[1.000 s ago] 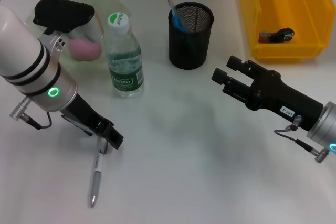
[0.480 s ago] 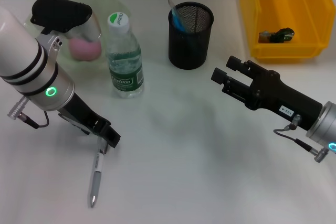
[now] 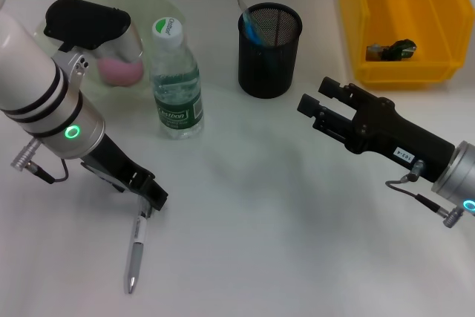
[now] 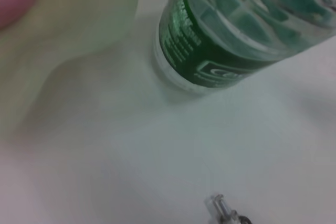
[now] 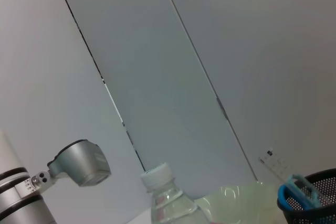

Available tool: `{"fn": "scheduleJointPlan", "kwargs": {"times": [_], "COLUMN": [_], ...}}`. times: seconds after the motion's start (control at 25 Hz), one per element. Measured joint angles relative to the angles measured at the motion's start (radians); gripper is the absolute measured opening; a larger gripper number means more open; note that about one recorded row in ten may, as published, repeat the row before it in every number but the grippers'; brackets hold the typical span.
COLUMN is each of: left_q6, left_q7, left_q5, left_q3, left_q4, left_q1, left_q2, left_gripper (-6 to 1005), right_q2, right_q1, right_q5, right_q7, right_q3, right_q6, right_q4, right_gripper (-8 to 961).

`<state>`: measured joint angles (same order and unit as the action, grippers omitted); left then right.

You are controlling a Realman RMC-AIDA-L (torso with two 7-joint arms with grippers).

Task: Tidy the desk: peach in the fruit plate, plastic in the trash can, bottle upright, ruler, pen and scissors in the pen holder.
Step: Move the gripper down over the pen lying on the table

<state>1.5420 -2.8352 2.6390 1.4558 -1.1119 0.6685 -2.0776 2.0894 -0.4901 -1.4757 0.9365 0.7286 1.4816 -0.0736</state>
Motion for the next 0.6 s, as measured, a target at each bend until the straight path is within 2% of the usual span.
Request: {"fn": "scheduleJointPlan", "kwargs": {"times": [0.6], "left_q6": [-0.001], "left_q7": [-0.001], "left_q5": [0.021], "left_q3": [0.004], "left_q4": [0.006], "left_q1": [0.012], "left_q2": [-0.001], "left_gripper": [752], "right_q2": [0.001], "right_q1": [-0.009], "right_q5": [0.000], "right_q7": [0.001], "right_q3": [-0.004], "right_q6": [-0.001], "right_q4": [0.006], "right_gripper": [689]}}
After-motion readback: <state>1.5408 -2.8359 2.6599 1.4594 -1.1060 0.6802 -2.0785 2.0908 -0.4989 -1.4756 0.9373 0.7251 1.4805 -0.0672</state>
